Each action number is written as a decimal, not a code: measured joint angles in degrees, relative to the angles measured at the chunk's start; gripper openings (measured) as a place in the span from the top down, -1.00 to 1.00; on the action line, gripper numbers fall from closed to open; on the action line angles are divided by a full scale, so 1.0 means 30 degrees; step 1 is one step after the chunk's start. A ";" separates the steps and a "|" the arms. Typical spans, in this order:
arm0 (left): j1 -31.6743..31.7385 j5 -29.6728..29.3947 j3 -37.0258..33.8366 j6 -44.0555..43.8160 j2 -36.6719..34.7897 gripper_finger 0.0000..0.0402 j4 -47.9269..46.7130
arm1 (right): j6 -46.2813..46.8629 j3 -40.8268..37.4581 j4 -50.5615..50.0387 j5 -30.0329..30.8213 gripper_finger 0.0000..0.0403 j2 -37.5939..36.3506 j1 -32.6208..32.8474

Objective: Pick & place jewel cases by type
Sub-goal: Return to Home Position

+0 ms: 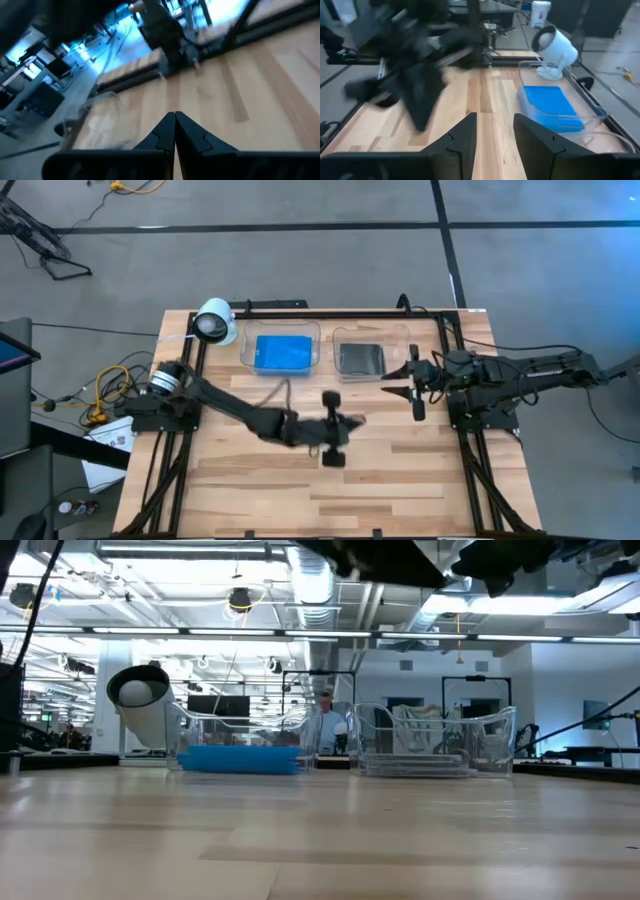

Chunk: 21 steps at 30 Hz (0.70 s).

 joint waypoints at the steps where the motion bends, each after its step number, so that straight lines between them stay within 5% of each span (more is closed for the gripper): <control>1: 0.0250 0.0455 -0.0270 0.0000 -0.0610 1.00 0.0032 | -0.0170 0.0000 -0.0020 0.0077 0.39 -0.0086 0.0175; 6: 0.1068 0.2312 -0.2712 0.0078 -0.4518 1.00 0.0435 | -0.0585 -0.0009 -0.0600 0.1424 0.39 -0.1336 0.1189; 21: 0.0291 0.2113 -1.6638 -0.1039 -1.6193 1.00 0.8854 | -0.1757 -0.4591 0.4605 0.1846 0.40 -0.5732 0.2082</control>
